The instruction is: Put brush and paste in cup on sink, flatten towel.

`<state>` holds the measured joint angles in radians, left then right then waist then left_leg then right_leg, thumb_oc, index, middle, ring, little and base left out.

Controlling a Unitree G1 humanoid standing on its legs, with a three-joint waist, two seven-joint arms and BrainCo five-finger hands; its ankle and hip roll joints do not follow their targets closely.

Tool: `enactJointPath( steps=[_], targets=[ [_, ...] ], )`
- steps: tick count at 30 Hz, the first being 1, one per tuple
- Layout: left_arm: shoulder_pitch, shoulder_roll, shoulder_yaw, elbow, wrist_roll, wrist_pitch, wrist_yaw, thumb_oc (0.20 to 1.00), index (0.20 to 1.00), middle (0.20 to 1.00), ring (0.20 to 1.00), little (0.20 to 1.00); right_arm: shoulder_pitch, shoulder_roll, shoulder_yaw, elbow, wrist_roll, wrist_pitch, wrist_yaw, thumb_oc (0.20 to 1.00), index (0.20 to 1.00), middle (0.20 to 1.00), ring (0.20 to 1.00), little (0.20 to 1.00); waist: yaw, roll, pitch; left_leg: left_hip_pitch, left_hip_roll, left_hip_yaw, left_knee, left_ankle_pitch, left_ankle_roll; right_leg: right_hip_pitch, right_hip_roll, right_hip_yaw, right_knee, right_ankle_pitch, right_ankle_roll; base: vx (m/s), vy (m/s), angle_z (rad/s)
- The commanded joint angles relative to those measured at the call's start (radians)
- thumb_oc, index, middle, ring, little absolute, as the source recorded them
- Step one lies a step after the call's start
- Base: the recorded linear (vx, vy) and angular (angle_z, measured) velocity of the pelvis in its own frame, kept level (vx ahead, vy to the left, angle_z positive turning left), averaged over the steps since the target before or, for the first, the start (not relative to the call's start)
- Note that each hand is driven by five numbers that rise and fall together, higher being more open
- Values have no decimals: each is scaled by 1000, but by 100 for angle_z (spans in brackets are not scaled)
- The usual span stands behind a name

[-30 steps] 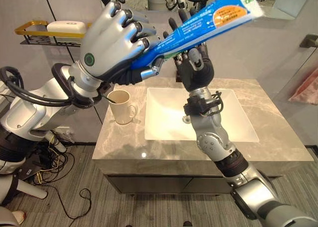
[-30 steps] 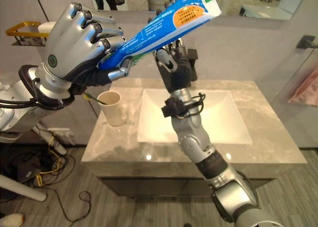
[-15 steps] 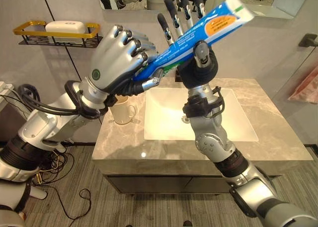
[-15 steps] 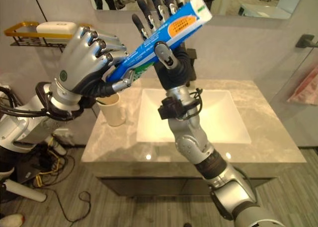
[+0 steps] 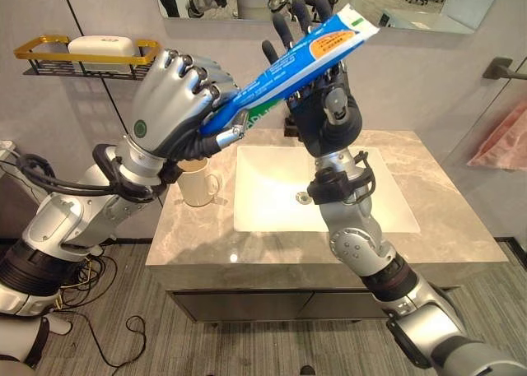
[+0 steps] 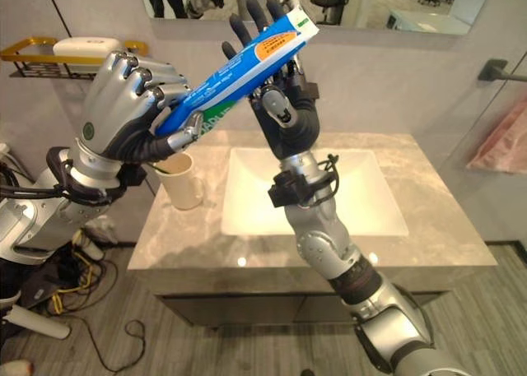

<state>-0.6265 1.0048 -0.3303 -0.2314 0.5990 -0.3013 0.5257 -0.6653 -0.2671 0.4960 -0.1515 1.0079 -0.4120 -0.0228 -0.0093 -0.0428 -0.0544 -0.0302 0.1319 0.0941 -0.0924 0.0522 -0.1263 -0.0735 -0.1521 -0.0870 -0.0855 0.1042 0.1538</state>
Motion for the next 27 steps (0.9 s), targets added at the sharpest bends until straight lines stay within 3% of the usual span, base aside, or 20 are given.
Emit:
enactJointPath(
  steps=[1, 18, 19, 20, 22, 27],
  targets=[
    [-95, 14, 0, 0, -53, 23, 15, 200, 200, 200, 200, 200, -52, 11, -5, -48, 34, -12, 19, 1000, 1000, 1000, 1000, 1000, 0, -43, -45, -27, 35, -4, 5, 2, -23, 19, -62, 22, 0, -15, 35, 0, 0, 0],
    [-60, 14, -78, 7, -72, -9, -48, 200, 200, 200, 200, 200, -70, 31, 12, -12, 33, -22, -18, 1000, 1000, 1000, 1000, 1000, 1, -49, -43, -27, 53, -2, 5, 12, -29, 19, -44, 27, 2, -19, 26, -2, -3, -1],
    [-52, 11, -79, 11, -74, -7, -49, 200, 200, 200, 200, 200, -68, 33, 10, -12, 33, -24, -19, 834, 834, 834, 834, 834, 1, -48, -43, -26, 53, -2, 5, 12, -29, 19, -44, 26, 2, -20, 25, 0, 0, 0],
    [-51, 11, -79, 11, -74, -7, -49, 200, 200, 200, 200, 200, -67, 33, 10, -12, 33, -24, -20, 586, 586, 586, 586, 586, 1, -48, -43, -26, 53, -2, 5, 12, -29, 19, -44, 26, 2, -20, 25, 0, 0, 0],
    [-44, 8, -78, 13, -76, -4, -51, 200, 200, 200, 200, 200, -61, 43, 10, -6, 36, -27, -23, 203, 203, 203, 203, 203, 3, -46, -41, -27, 52, -3, 5, 12, -29, 20, -43, 24, 3, -20, 25, 0, 0, 0],
    [-38, 2, -69, 6, -84, -1, -48, 200, 200, 200, 200, 200, -49, 46, 11, -8, 32, -32, -32, 200, 200, 200, 200, 200, 2, -46, -41, -29, 53, -8, 5, 13, -28, 21, -42, 20, 4, -21, 24, 0, 0, 0]
  ],
)
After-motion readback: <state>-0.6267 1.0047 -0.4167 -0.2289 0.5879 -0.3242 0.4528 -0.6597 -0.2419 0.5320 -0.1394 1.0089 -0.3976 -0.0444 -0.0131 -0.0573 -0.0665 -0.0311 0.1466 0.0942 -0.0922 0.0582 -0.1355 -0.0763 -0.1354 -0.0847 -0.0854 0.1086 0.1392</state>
